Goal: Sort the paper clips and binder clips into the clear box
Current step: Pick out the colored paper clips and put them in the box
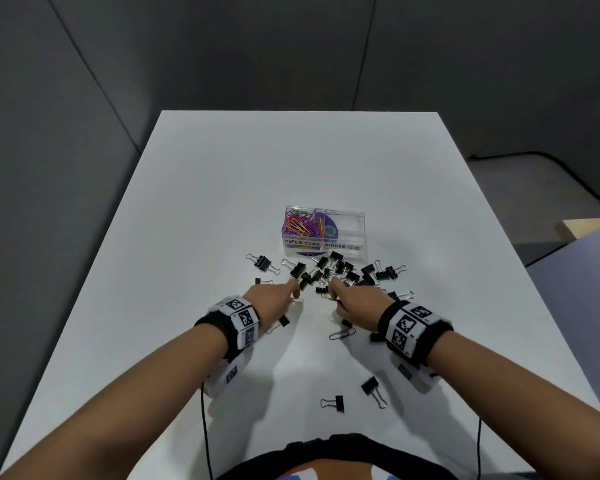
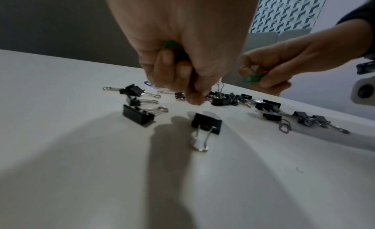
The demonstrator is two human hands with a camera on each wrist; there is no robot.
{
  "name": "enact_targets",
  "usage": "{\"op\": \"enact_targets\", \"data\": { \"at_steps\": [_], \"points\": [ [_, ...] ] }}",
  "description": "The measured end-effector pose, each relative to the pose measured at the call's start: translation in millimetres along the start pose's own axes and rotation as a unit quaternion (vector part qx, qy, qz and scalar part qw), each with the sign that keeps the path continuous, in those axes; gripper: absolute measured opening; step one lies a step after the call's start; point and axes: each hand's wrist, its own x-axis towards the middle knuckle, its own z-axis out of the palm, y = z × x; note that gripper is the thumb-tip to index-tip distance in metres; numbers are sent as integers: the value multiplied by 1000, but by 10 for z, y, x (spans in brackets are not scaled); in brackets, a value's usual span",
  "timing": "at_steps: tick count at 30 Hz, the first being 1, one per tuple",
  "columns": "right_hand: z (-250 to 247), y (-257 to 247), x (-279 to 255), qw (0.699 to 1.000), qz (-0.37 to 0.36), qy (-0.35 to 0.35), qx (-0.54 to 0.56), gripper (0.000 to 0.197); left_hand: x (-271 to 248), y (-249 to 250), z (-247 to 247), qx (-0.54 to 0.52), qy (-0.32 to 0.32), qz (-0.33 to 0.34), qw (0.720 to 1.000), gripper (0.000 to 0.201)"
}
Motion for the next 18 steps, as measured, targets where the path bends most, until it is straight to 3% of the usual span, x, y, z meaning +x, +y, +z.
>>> {"op": "enact_targets", "data": {
  "at_steps": [3, 5, 8, 13, 18],
  "points": [
    [-16, 50, -89, 1000, 20, -12, 5, 32, -71, -114, -24, 17, 13, -14, 1000, 41],
    [-4, 69, -145, 999, 18, -41, 10, 38, -127, -205, -53, 43, 41, -36, 998, 35],
    [86, 60, -226, 997, 2, -75, 28, 33, -234, -342, -45, 66, 66, -71, 993, 24],
    [269, 66, -269, 998, 7, -51, 48, 20, -418, -506, 113, 36, 40, -130, 990, 35],
    [345, 26, -229, 1000, 2, -23, -3, 22, -445, -380, 247, 13, 23, -119, 993, 27]
  ]
}}
